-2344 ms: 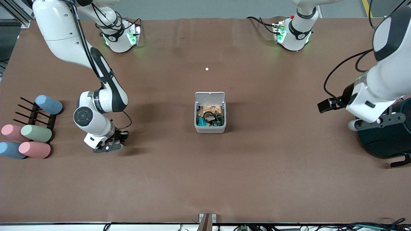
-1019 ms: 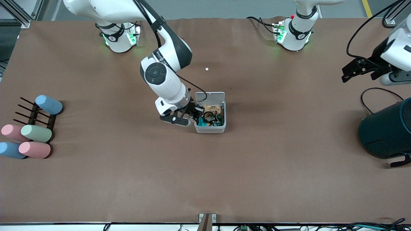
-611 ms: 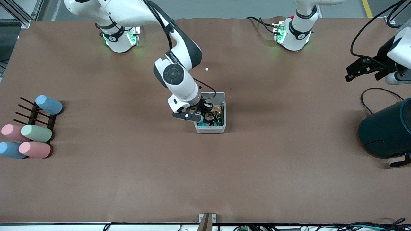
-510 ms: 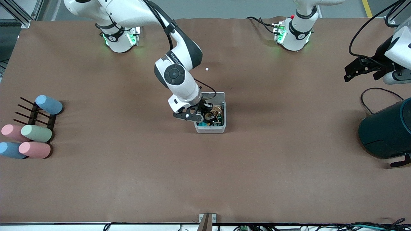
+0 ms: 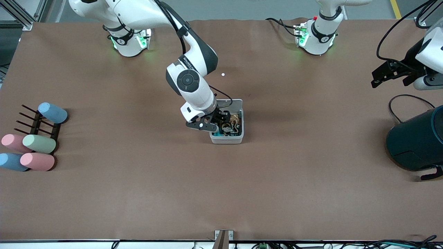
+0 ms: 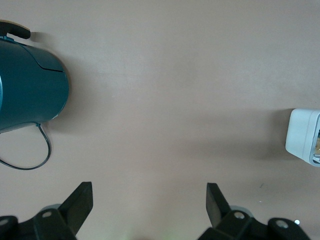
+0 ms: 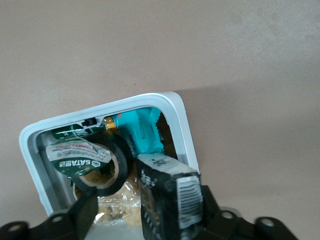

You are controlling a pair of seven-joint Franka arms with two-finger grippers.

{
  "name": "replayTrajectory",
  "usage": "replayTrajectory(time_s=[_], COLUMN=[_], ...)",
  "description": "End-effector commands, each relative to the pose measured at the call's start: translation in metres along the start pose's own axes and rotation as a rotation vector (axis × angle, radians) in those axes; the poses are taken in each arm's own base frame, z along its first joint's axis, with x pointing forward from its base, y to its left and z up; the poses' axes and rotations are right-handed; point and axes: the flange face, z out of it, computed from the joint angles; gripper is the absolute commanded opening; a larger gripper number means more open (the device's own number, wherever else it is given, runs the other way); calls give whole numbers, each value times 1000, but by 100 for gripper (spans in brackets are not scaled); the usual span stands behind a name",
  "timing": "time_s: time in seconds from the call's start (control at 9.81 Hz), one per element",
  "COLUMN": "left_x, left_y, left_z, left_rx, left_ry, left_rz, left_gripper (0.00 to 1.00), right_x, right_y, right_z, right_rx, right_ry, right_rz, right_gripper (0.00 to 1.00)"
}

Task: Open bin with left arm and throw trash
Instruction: 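Open the right gripper to drop the packet into the bin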

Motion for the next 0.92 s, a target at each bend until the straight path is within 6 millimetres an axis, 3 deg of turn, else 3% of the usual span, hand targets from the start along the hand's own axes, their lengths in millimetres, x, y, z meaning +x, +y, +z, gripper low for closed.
replayTrajectory(time_s=[0.0, 0.2, 0.51, 0.71, 0.82], left_x=[-2, -1, 0, 0, 1], left_y=[-3, -4, -2, -1, -2], left_z=[-12, -13, -14, -15, -15], left_rx=[-18, -18, -16, -12, -10], left_ry=[24, 26, 29, 33, 33], left_rz=[5, 1, 2, 3, 3], left_gripper=[100, 100, 100, 100, 100], right_x=[5, 13, 30, 50, 69], right_y=[-6, -14, -8, 12, 34], right_z=[-15, -40, -56, -61, -72], right_rx=[-4, -12, -5, -75, -105], right_ry=[10, -6, 1, 19, 8], right_rz=[3, 2, 11, -75, -130], right_gripper=[100, 100, 100, 100, 100])
